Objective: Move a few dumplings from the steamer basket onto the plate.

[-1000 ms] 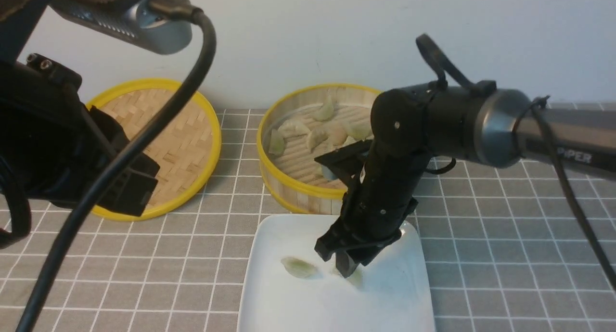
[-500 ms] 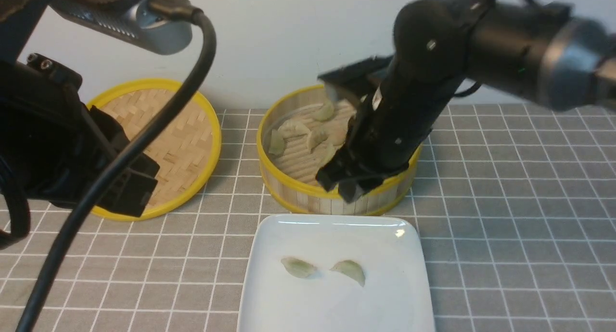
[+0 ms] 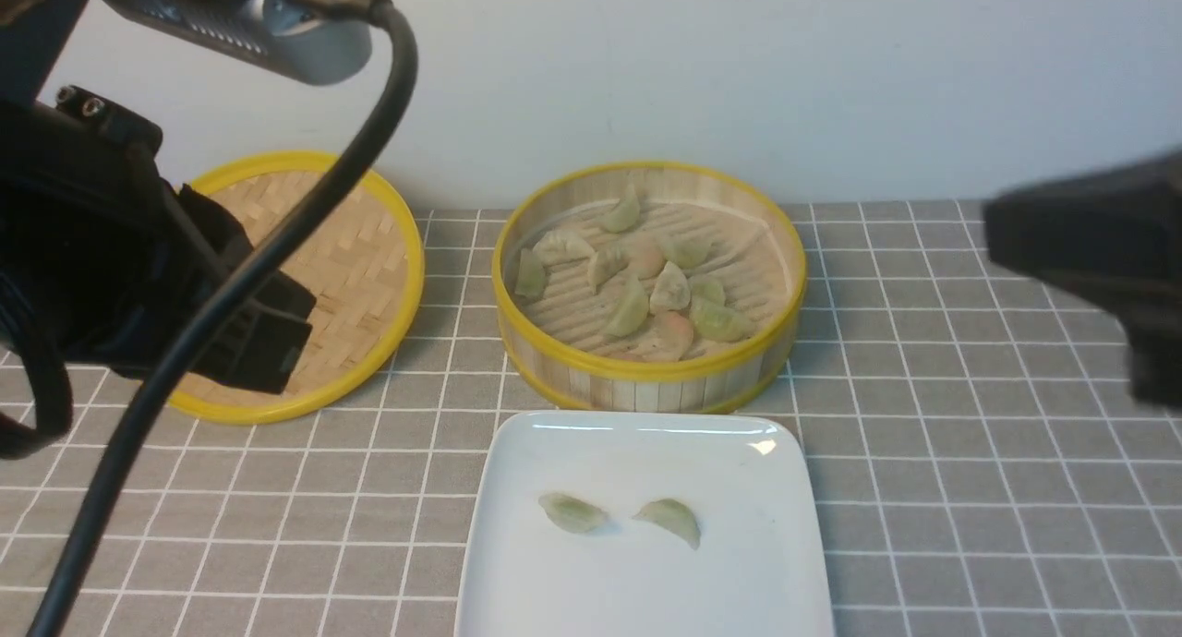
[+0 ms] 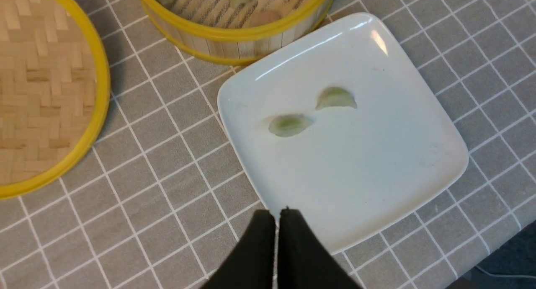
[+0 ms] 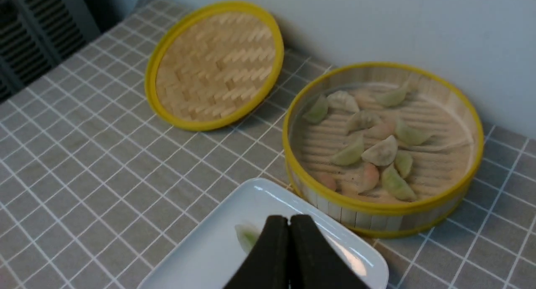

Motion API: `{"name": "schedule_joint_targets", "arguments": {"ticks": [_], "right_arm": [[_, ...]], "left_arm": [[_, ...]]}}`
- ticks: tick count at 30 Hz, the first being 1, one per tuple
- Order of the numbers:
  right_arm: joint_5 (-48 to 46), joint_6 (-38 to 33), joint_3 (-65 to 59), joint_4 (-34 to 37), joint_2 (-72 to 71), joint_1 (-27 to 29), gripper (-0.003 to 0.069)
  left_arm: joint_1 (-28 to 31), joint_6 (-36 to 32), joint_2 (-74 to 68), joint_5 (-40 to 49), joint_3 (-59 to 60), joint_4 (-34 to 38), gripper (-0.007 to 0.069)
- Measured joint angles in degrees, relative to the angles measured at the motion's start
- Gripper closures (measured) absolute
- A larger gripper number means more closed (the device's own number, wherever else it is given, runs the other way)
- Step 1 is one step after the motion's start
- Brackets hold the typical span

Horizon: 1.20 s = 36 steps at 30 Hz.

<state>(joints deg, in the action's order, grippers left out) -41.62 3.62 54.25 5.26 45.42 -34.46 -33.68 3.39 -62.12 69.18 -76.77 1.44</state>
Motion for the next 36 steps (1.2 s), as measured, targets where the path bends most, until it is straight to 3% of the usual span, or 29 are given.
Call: {"name": "schedule_joint_targets", "arguments": {"ticks": [6,13,19,25,31,36], "right_arm": [[20.4,0.6,-24.2,-0.5,-26.2,0.0,0.0672],[27.7,1.8,-34.3,-1.6,-45.3,0.0,0.0672],[29.1,2.9,-35.3,-1.8,-46.1,0.0,0.0672],[29.0,3.2,-35.3,-1.8,-46.1,0.0,0.0672],[29.0,3.2,-35.3,-1.8,-46.1,0.0,0.0672],[29.0,3.2,-35.3,-1.8,-46.1,0.0,0.0672]], "left_arm": [[0.0,0.0,0.0,-1.2,0.0,0.0,0.0629],[0.0,0.0,0.0,-4.2,0.0,0.0,0.0629],[0.0,0.5,1.3,-5.6,1.3,0.4,0.0629],[0.0,2.8,10.3,-10.7,9.8,0.1,0.0629],[0.0,7.3,28.8,-26.8,25.9,-0.7,0.0629],[0.0,8.6,38.0,-30.7,32.5,-0.8,0.0629]]}}
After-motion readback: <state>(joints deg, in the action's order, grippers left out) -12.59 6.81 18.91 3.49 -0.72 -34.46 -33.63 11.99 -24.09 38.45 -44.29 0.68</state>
